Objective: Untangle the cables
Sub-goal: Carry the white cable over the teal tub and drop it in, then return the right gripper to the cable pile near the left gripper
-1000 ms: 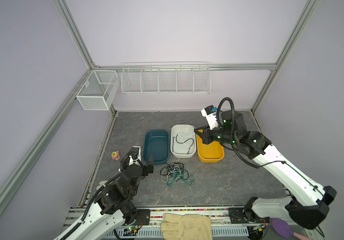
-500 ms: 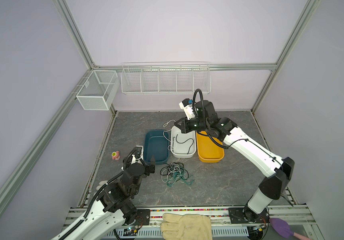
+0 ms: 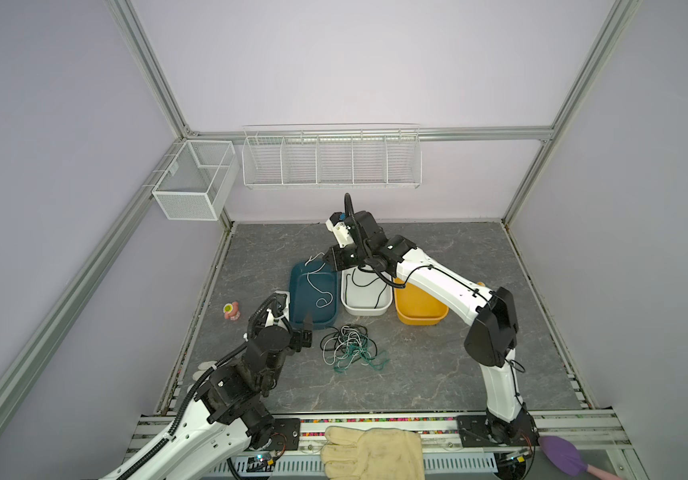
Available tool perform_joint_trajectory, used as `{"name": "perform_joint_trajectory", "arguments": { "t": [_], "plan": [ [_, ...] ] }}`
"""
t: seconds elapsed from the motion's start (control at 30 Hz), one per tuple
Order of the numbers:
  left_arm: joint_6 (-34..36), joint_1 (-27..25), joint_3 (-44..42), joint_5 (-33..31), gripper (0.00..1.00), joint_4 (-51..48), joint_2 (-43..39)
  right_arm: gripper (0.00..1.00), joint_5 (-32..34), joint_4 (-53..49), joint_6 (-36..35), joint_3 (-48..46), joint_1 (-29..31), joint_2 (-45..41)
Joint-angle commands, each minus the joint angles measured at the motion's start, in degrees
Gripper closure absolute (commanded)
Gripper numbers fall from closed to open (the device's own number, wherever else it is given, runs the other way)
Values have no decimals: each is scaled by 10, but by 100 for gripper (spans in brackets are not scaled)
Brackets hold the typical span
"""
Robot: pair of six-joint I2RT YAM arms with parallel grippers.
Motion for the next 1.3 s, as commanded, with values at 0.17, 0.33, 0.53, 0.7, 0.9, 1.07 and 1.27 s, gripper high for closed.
{"name": "perform_joint_trajectory", "arguments": {
  "t": [0.17,0.33,0.53,0.7,0.9,1.07,1.27],
  "plan": [
    [9,-1,-10,12,1,9,-4,93,42,-53,3,40,17,52],
    [9,-1,-10,13,1,9,-3,93,48,-73,0,52,25,70],
    [9,-1,-11,15,1,9,-2,89,61,-97,-2,58,32,79],
    [9,-2,-12,18,1,8,-2,81,68,-106,-9,55,35,69],
    [9,-1,-13,19,1,9,-1,61,63,-114,-16,38,41,42],
    [9,-1,-12,28,1,8,3,40,62,-85,-25,-44,47,-37],
    [11,-1,-10,43,1,5,11,17,59,-48,-20,-197,49,-159]
  ]
}}
